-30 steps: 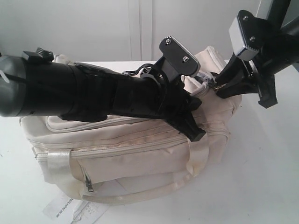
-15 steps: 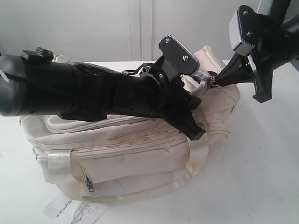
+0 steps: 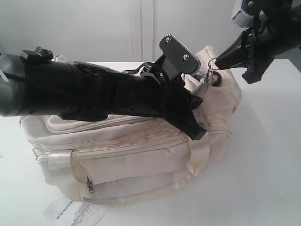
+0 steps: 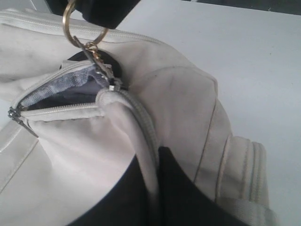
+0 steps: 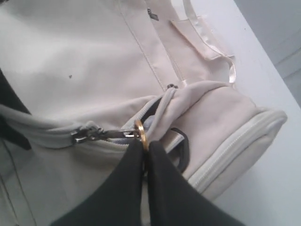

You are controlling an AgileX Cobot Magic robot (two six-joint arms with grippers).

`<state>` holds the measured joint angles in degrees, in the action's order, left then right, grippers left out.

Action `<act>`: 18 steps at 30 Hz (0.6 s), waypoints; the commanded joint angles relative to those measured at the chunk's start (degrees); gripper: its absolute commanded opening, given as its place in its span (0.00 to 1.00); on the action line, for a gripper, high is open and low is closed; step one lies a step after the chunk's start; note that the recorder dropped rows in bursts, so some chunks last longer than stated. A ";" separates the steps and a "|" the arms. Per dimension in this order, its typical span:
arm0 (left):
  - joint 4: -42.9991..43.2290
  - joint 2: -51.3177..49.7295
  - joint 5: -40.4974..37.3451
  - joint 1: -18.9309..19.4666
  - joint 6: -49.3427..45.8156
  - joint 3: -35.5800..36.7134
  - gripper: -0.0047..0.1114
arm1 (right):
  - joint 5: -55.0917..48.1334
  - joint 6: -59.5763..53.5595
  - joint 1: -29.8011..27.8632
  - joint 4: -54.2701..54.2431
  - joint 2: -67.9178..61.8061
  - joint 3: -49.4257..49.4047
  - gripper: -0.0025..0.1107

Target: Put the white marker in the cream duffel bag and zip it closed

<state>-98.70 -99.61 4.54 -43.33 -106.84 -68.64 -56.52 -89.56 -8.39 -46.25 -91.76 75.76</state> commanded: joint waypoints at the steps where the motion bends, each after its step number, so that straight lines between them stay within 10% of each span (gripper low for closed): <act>1: -1.25 0.30 -1.81 -0.22 0.20 -0.10 0.04 | 9.24 6.63 -0.20 -1.64 -0.01 0.13 0.02; 18: 0.28 2.48 -4.11 -0.22 -0.05 0.02 0.04 | 22.62 16.27 -0.20 -1.67 -2.79 0.13 0.02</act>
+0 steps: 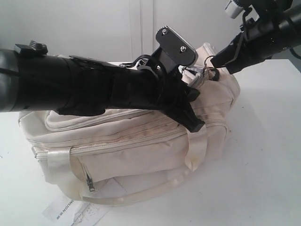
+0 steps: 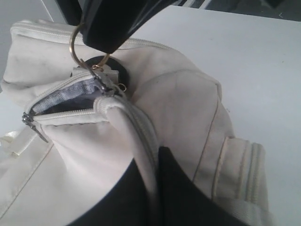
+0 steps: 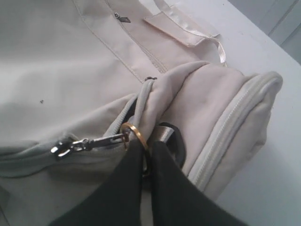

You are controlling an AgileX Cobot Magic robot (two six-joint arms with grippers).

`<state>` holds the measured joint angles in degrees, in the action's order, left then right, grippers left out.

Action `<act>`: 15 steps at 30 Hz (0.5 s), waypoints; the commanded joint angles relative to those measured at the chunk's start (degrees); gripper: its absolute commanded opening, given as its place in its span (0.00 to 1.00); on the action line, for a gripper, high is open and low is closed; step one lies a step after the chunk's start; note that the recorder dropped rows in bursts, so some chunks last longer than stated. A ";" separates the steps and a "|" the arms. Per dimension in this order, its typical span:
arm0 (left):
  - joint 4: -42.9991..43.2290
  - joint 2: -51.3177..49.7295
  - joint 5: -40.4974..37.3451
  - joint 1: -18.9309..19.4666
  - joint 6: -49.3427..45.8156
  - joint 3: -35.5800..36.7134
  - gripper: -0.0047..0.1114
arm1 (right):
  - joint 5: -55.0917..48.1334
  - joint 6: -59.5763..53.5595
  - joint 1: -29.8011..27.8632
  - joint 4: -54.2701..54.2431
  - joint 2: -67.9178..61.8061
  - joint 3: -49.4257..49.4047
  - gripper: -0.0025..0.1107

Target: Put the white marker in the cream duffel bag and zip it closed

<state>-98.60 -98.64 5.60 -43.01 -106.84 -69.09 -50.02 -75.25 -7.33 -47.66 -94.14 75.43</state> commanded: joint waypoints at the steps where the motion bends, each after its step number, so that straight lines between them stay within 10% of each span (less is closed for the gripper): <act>1: 0.17 1.51 -5.98 -0.54 -0.05 0.48 0.04 | 16.45 2.50 -1.25 -0.26 -0.45 0.46 0.02; 11: 0.17 1.61 -4.96 -0.54 -0.05 0.48 0.12 | 14.95 4.57 -1.25 0.51 -0.25 0.46 0.02; 15: -0.51 2.12 3.74 -0.41 -1.77 0.48 0.71 | 9.87 4.57 -1.25 3.25 1.16 0.46 0.02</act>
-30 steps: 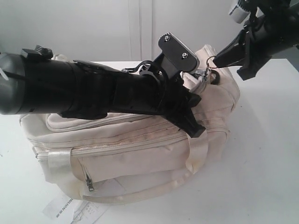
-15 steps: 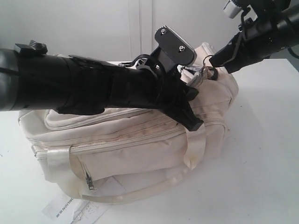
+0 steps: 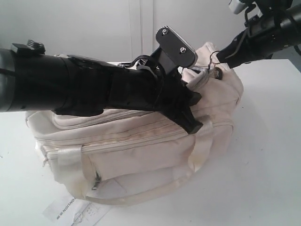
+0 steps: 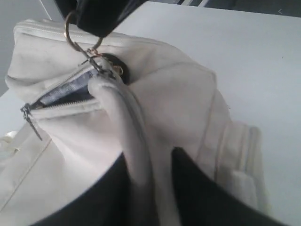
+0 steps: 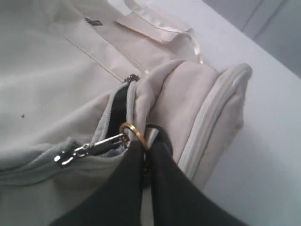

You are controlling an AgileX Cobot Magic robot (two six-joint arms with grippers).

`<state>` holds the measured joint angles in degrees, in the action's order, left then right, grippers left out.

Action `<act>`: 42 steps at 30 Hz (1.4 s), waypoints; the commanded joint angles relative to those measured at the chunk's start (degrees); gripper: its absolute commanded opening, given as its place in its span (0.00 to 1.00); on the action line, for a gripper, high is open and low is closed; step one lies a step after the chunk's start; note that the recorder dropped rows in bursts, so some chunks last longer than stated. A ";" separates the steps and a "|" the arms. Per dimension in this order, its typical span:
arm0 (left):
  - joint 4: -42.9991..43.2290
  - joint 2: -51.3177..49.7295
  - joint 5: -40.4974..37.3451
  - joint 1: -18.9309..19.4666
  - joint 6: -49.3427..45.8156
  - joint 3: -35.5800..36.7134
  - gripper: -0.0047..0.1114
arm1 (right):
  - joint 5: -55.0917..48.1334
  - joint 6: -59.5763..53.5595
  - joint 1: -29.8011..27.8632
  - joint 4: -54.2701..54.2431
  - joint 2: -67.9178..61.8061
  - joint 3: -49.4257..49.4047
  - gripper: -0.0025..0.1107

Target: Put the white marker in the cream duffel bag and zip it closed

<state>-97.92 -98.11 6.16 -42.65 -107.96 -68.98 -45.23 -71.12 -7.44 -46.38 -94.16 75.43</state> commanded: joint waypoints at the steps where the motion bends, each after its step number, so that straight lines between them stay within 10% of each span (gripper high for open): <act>1: -1.86 2.18 7.98 -0.90 0.67 0.37 0.82 | 3.74 0.44 -1.14 3.48 1.89 0.46 0.02; 4: -2.02 4.16 8.76 -0.90 -0.04 0.37 0.74 | -3.75 0.05 -1.14 7.09 2.71 0.46 0.02; 8: -2.02 5.33 -9.01 -1.64 -0.04 0.37 0.57 | -11.76 -3.85 -1.14 8.69 3.43 0.46 0.02; 42: -2.02 2.63 -0.44 -4.94 3.06 0.24 0.56 | -18.53 5.83 3.37 12.62 13.54 0.46 0.02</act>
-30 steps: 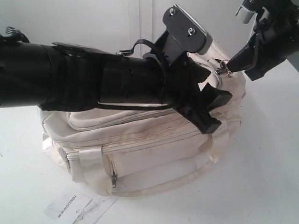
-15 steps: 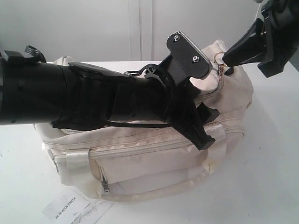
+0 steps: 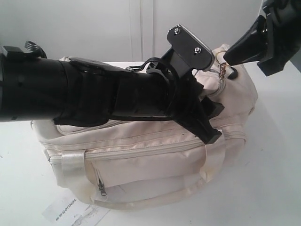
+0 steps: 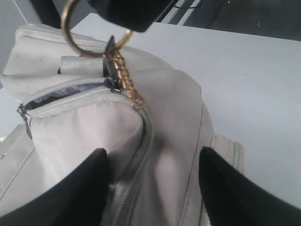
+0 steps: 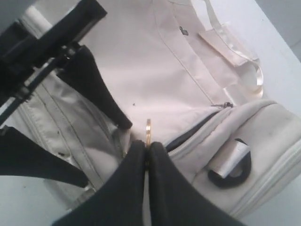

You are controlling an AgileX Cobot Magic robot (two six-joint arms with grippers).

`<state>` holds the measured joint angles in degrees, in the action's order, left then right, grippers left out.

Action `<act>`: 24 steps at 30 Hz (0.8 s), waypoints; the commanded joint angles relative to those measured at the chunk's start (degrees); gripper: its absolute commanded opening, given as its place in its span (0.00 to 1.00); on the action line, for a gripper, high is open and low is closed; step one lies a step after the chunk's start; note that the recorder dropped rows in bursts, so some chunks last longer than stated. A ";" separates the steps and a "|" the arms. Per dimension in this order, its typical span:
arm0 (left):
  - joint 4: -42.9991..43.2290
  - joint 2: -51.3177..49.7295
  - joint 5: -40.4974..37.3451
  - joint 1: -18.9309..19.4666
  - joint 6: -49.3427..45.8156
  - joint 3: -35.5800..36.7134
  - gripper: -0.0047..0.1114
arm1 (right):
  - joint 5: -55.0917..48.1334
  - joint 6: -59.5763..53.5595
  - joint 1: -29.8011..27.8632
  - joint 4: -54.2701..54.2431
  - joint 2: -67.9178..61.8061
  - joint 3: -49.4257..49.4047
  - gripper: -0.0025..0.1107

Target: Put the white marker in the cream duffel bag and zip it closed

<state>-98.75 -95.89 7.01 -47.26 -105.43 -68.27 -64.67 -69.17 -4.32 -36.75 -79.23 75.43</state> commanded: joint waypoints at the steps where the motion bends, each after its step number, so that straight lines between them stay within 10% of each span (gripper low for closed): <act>1: -1.20 0.42 -1.54 -0.33 0.52 -0.47 0.56 | 0.90 4.35 0.25 3.42 -1.99 0.46 0.02; 18: -1.20 -5.55 0.31 -0.33 2.01 -6.24 0.52 | 6.97 12.62 0.25 4.53 -2.99 0.46 0.02; 24: -1.20 -5.55 -0.82 -0.33 3.17 -6.37 0.30 | 7.19 12.62 0.25 4.78 -3.49 0.46 0.02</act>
<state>-98.75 -101.75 7.29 -47.26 -103.46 -74.27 -57.88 -56.94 -4.05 -32.14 -82.46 75.54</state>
